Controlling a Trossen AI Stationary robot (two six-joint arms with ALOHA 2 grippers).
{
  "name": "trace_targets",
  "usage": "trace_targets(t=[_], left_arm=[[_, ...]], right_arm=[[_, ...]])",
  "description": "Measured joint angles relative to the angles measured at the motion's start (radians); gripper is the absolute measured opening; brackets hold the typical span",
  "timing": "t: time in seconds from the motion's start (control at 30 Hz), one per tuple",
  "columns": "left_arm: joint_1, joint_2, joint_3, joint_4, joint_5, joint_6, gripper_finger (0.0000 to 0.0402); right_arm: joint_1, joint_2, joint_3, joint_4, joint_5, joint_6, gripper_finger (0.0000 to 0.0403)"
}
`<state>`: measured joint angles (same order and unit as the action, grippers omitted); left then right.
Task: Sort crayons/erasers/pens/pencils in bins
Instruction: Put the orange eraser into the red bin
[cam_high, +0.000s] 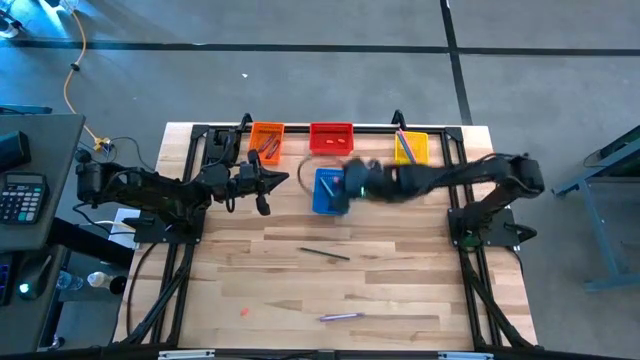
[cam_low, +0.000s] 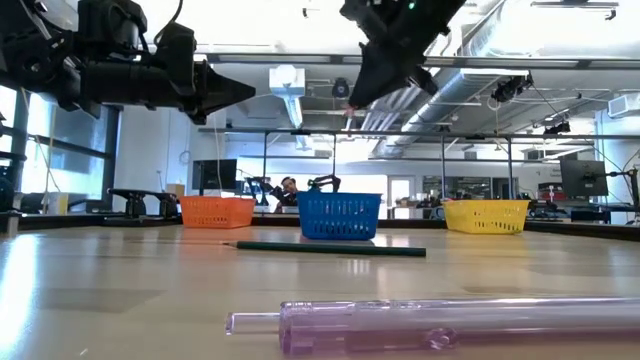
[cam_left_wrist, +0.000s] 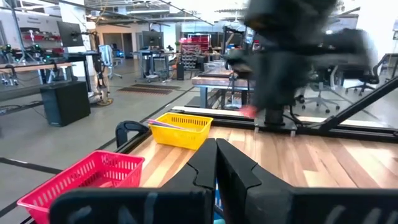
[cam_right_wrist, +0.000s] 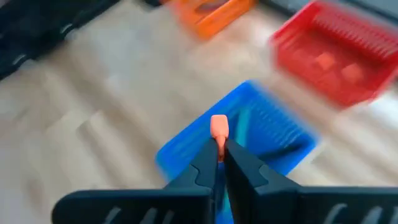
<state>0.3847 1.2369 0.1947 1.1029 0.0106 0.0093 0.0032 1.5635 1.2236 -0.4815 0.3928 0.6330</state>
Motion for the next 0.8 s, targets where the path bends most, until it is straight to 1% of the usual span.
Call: trace_targets(t=[0.07, 0.17, 0.27, 0.4, 0.53, 0.67, 0.8], left_arm=[[0.000, 0.000, 0.000, 0.000, -0.004, 0.002, 0.0000], [0.001, 0.000, 0.000, -0.001, -0.007, 0.002, 0.0000], [0.001, 0.000, 0.000, 0.002, -0.007, 0.002, 0.0000], [0.001, 0.000, 0.000, 0.001, -0.007, 0.011, 0.0000], [0.001, 0.000, 0.000, 0.002, -0.009, 0.013, 0.0000], [0.001, 0.000, 0.000, 0.002, -0.015, 0.013, 0.0000], [0.001, 0.000, 0.001, 0.002, -0.015, 0.013, 0.0000]], right_arm=[[-0.077, -0.002, 0.005, 0.022, -0.010, -0.056, 0.0005], [-0.189, 0.029, 0.052, 0.032, -0.036, -0.159, 0.0005], [-0.287, 0.081, 0.114, 0.036, -0.070, -0.256, 0.0005], [-0.392, 0.172, 0.195, 0.038, -0.118, -0.333, 0.0005], [-0.462, 0.296, 0.254, 0.034, -0.184, -0.370, 0.0005], [-0.508, 0.408, 0.301, 0.033, -0.247, -0.373, 0.0005], [-0.536, 0.504, 0.354, 0.020, -0.270, -0.372, 0.0005]])
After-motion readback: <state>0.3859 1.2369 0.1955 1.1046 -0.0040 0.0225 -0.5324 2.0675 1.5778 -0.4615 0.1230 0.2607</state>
